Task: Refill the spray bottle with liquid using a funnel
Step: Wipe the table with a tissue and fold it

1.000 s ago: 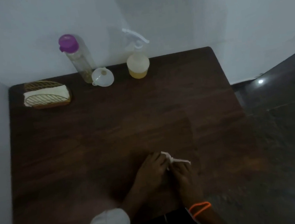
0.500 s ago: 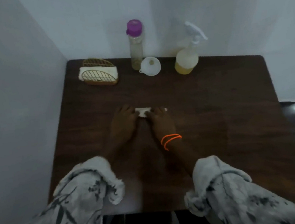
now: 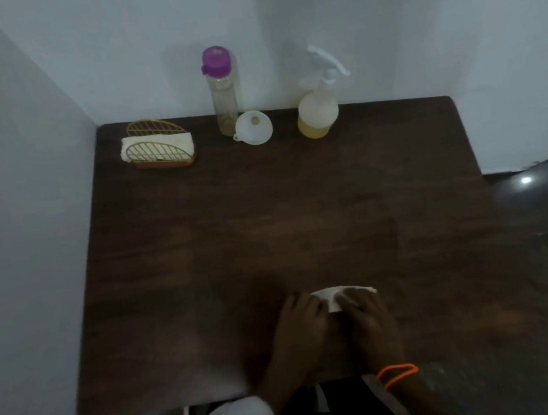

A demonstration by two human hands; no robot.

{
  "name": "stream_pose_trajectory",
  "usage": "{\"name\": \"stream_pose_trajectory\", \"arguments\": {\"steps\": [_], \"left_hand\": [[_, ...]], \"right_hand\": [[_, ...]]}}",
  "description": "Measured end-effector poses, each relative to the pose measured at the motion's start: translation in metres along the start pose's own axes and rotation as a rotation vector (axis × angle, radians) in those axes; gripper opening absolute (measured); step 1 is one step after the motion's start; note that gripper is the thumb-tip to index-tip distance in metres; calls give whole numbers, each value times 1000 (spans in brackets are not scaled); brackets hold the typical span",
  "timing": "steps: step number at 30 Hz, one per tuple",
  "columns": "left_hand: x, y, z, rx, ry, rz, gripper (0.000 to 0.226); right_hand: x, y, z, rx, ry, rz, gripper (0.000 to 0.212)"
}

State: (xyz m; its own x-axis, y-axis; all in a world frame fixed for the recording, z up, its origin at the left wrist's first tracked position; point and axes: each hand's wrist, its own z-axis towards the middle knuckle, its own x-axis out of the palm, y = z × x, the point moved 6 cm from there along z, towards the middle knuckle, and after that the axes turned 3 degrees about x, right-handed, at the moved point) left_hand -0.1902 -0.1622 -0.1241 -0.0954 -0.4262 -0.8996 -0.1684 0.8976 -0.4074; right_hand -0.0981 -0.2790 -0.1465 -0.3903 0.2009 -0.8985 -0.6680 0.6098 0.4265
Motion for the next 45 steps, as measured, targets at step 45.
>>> {"name": "stream_pose_trajectory", "arguments": {"steps": [45], "left_hand": [[-152, -26, 152, -53, -146, -825, 24]], "right_hand": [[-174, -50, 130, 688, 86, 1229, 27]]}}
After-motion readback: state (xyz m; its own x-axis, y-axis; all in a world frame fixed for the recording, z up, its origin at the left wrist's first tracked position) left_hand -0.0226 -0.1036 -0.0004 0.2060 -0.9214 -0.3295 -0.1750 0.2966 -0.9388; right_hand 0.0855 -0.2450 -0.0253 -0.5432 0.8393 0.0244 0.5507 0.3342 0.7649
